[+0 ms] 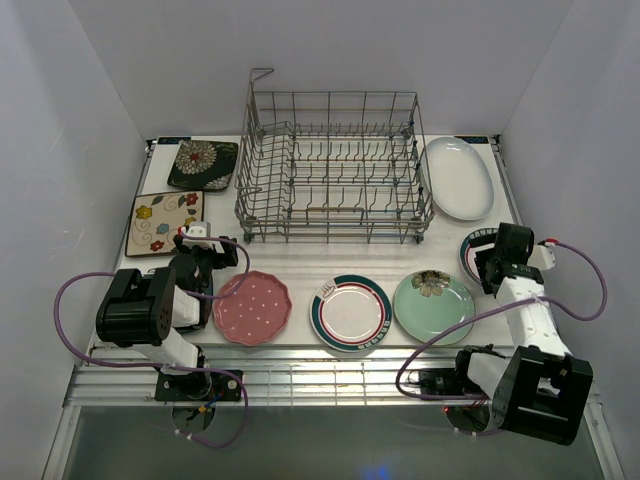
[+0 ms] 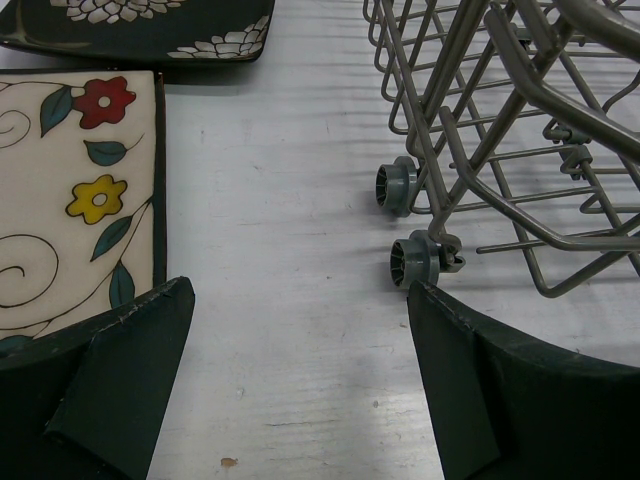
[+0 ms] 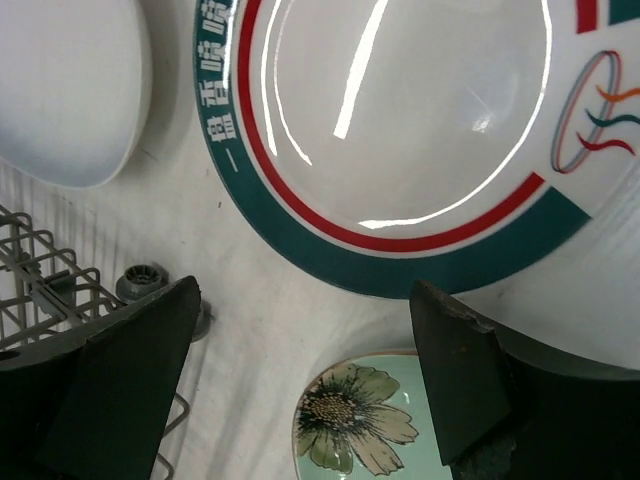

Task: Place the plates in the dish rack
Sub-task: Pick up the plate from the corner of the board.

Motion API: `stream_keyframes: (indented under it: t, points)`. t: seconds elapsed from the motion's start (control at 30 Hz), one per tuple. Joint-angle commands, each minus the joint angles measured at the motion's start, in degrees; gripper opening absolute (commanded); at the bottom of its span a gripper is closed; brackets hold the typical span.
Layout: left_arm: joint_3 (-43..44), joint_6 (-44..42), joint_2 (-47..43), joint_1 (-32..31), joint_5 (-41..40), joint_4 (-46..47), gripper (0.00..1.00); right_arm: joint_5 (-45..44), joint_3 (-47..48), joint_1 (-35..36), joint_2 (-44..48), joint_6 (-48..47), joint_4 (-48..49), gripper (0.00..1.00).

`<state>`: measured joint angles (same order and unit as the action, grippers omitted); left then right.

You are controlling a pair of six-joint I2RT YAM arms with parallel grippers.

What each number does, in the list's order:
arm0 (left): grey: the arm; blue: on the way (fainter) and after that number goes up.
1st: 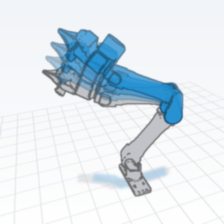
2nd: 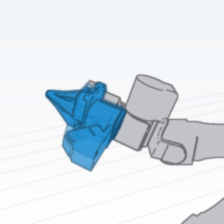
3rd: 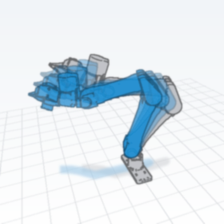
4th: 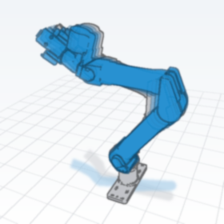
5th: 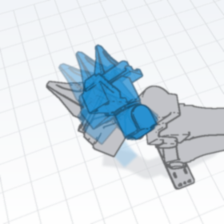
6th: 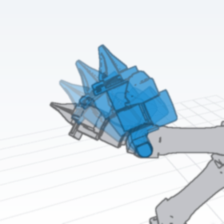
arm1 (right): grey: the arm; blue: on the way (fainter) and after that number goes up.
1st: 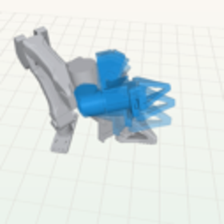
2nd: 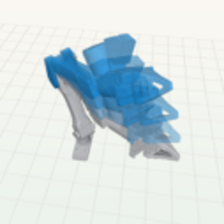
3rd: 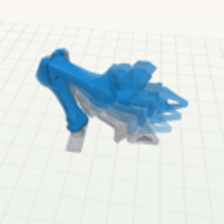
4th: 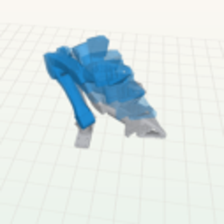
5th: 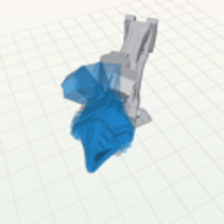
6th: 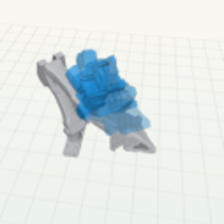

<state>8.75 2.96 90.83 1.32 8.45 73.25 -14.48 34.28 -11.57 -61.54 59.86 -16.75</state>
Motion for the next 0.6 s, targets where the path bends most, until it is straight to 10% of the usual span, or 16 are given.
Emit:
stream_keyframes:
  t: [0.0, 0.57]
  points:
    - [1.0, -0.2, -0.6, 0.0, 1.0, 0.1, 0.98, -3.1, -1.7, -0.2, 3.6, 0.5, -6.8, 0.91]
    - [0.9, -0.2, -0.5, -0.1, 1.0, 0.1, 0.98, -7.0, -10.9, -0.2, 15.0, 4.3, -13.2, 0.90]
